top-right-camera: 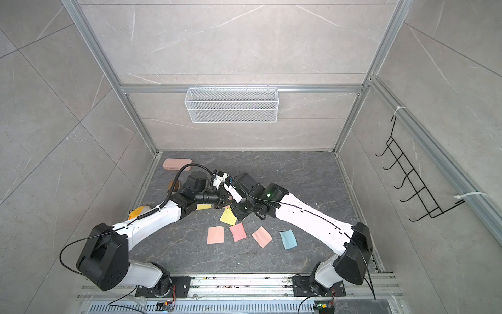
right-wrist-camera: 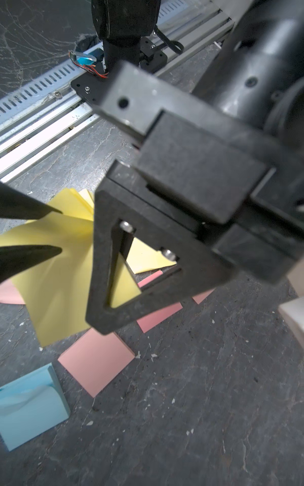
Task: Tear off pages from different memo pads
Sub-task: Tear off the paper from the memo pad.
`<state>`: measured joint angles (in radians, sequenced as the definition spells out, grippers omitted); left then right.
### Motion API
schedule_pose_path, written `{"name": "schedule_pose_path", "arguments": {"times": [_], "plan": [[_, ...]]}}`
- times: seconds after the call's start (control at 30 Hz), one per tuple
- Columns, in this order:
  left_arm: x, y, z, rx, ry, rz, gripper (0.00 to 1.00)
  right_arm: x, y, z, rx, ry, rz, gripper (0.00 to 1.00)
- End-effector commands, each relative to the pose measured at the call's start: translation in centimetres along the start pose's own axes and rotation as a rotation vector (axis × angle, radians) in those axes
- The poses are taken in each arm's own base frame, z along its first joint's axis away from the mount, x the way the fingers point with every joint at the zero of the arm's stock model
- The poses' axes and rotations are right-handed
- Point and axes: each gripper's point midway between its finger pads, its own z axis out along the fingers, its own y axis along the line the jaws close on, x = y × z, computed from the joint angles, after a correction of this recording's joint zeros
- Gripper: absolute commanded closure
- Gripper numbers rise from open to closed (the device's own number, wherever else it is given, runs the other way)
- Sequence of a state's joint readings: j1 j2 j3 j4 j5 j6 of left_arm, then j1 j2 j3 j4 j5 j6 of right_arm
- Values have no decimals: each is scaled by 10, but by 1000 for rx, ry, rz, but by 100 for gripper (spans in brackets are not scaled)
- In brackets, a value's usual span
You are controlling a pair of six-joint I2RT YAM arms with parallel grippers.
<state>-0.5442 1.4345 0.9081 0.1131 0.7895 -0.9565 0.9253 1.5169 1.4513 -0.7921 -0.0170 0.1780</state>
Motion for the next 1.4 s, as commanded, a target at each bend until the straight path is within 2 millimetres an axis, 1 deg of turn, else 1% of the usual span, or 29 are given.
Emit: {"name": "schedule_pose_path", "arguments": {"times": [0.0, 0.07, 0.2, 0.23, 0.33, 0.47, 0.6, 0.67, 0.77, 0.97, 1.17, 1.3, 1.33, 1.37], "plan": [[-2, -23, -4, 60, -2, 66, 100, 0, -6, 2, 71, 10, -44, 78], [-2, -23, -4, 61, -2, 63, 100, 0, -7, 4, 114, 13, -77, 76], [-3, -24, -4, 63, -5, 60, 100, 0, 1, 5, 173, 6, -159, 75], [-3, -24, -3, 62, -4, 60, 100, 0, -1, 5, 202, 4, -176, 76], [-3, -24, -4, 64, -3, 57, 100, -3, -6, 2, 301, -9, -234, 80], [-1, -25, -3, 66, 2, 53, 100, -5, -9, 0, 387, -13, -295, 91], [-1, -24, -4, 67, 4, 48, 100, -4, -10, 0, 416, -2, -332, 100], [-1, -25, -4, 70, 6, 47, 100, -3, -10, 0, 417, 2, -340, 100], [-1, -27, -4, 76, 5, 48, 89, -3, -8, -3, 403, 2, -353, 100], [-1, -31, -9, 93, -6, 54, 62, -3, -5, -4, 381, 14, -368, 100], [-4, -31, -21, 114, -42, 58, 43, -6, -10, -7, 377, 9, -346, 100], [-1, -34, -25, 148, -41, 77, 29, -9, -14, -9, 375, 6, -328, 100], [0, -35, -25, 157, -41, 83, 26, -9, -16, -9, 374, 11, -323, 100], [1, -37, -26, 167, -41, 91, 25, -9, -17, -10, 371, 11, -317, 100]]}}
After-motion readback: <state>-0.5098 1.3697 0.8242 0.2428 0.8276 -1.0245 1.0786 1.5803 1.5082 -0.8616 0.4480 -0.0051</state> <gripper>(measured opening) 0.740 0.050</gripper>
